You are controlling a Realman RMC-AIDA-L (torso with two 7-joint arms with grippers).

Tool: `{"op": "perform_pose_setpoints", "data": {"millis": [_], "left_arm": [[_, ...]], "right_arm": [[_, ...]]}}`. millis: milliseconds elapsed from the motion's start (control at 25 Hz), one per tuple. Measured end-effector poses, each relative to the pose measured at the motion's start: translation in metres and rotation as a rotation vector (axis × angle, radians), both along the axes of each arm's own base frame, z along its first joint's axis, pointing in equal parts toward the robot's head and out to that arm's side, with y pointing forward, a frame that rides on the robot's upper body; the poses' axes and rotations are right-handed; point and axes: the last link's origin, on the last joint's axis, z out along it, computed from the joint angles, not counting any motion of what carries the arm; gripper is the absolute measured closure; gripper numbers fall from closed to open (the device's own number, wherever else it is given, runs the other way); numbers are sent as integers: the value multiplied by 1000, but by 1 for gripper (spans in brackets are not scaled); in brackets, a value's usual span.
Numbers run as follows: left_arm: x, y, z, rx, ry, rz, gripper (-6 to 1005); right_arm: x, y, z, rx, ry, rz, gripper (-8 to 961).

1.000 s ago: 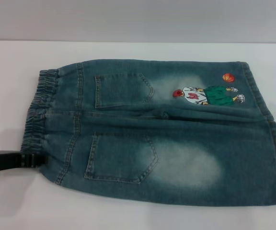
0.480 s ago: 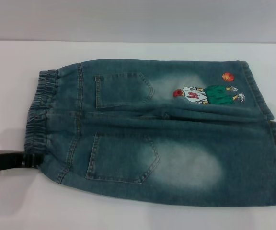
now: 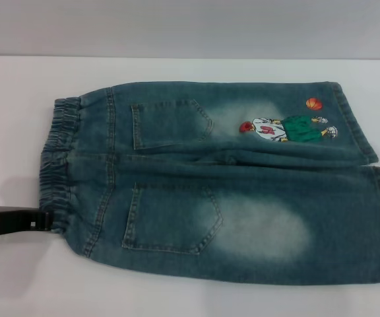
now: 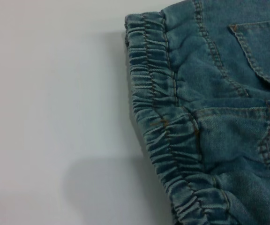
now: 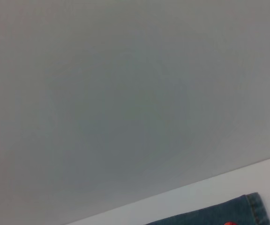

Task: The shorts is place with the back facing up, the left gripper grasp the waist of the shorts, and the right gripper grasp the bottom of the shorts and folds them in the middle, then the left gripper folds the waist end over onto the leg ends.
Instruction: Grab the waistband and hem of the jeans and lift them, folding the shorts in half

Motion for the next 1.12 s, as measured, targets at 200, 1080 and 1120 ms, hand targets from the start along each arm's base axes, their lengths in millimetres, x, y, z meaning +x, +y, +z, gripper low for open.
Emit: {"op": "perform_pose_setpoints", "data": {"millis": [200, 1080, 1120], "left_arm": [[1, 0, 0, 0, 0, -5, 796], [21, 6, 8, 18, -4, -62, 967], [22, 7, 8, 18, -4, -64, 967]], "right_arm": [[-1, 0, 0, -5, 1, 3, 251], [13, -7, -7, -28, 36, -52, 250], [15, -8, -9, -36, 45, -62, 250]]}}
